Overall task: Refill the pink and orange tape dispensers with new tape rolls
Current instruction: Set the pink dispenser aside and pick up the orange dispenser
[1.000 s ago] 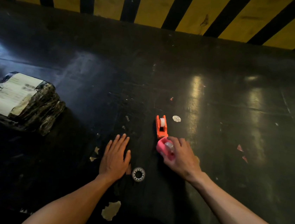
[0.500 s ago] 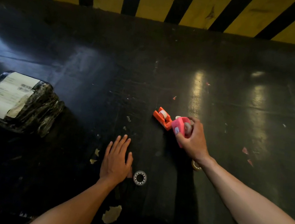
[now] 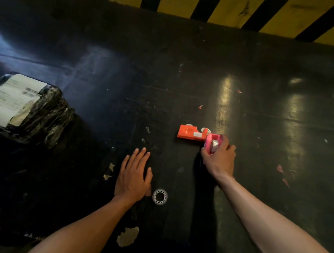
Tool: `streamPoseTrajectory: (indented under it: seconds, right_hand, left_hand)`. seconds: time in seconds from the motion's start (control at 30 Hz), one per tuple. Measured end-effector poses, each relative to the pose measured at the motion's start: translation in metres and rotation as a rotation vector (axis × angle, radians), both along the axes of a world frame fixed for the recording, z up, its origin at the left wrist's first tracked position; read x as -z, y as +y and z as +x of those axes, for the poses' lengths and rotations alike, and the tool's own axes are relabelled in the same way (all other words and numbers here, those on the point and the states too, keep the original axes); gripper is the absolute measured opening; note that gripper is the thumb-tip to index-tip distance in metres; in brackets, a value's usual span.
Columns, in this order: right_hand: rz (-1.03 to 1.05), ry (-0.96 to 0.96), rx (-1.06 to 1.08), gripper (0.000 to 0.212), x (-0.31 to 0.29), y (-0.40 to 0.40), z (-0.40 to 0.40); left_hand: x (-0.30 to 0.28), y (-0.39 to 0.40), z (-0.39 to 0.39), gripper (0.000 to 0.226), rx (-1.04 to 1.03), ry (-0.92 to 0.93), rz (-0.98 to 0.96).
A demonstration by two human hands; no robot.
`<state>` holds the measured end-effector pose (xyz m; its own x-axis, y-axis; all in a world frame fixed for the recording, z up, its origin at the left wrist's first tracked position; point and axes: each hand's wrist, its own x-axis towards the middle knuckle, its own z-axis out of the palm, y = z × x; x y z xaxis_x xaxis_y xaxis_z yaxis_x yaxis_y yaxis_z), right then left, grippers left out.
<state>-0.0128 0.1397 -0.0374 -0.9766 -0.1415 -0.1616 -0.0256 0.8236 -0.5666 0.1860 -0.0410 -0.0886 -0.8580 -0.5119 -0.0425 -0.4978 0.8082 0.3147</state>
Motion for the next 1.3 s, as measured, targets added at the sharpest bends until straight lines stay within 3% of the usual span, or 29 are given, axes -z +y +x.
streamPoseTrajectory:
  seconds: [0.13, 0.23, 0.33, 0.43, 0.53, 0.73, 0.83, 0.93, 1.03, 1.1, 1.17, 1.3]
  right_hand:
    - [0.165, 0.128, -0.060, 0.073, -0.008, -0.002, -0.004]
    - [0.308, 0.236, -0.288, 0.065, -0.014, -0.014, -0.011]
    - [0.440, 0.206, -0.502, 0.060, -0.016, -0.031, -0.018]
    - [0.508, 0.287, -0.576, 0.040, -0.018, -0.046, -0.020]
    - [0.450, 0.286, -0.648, 0.029, -0.019, -0.058, -0.013]
    - [0.213, 0.275, -0.769, 0.029, -0.005, -0.066, 0.032]
    - [0.123, 0.311, -0.762, 0.033, 0.001, -0.058, 0.060]
    - [0.016, 0.389, -0.762, 0.035, 0.004, -0.047, 0.079]
    - [-0.073, 0.476, -0.828, 0.046, 0.002, -0.035, 0.085]
    - [-0.157, 0.463, -0.888, 0.047, 0.003, -0.024, 0.086]
    - [-0.285, 0.347, -0.869, 0.035, 0.001, -0.010, 0.085]
    - [-0.544, 0.089, -0.513, 0.031, -0.002, 0.008, 0.083]
  left_hand:
    - [0.001, 0.001, 0.000, 0.055, -0.002, 0.002, -0.010]
    - [0.002, 0.000, 0.000, 0.055, 0.004, -0.002, -0.010]
    - [0.002, 0.000, 0.000, 0.055, 0.001, -0.003, -0.021]
    - [0.002, -0.001, 0.000, 0.054, 0.006, 0.015, -0.017]
    - [0.002, -0.003, 0.000, 0.054, 0.010, 0.029, 0.010]
    - [-0.003, -0.004, -0.003, 0.043, -0.037, 0.147, 0.143]
    - [-0.021, 0.004, -0.015, 0.023, -0.259, 0.253, 0.434]
    - [-0.048, 0.021, -0.027, 0.032, -0.527, 0.313, 1.122]
    - [-0.061, 0.034, -0.037, 0.042, -0.683, 0.315, 1.509]
    - [-0.065, 0.036, -0.041, 0.042, -0.732, 0.330, 1.584]
    - [-0.067, 0.034, -0.043, 0.040, -0.698, 0.323, 1.578]
    - [-0.075, 0.030, -0.039, 0.036, -0.564, 0.260, 1.555]
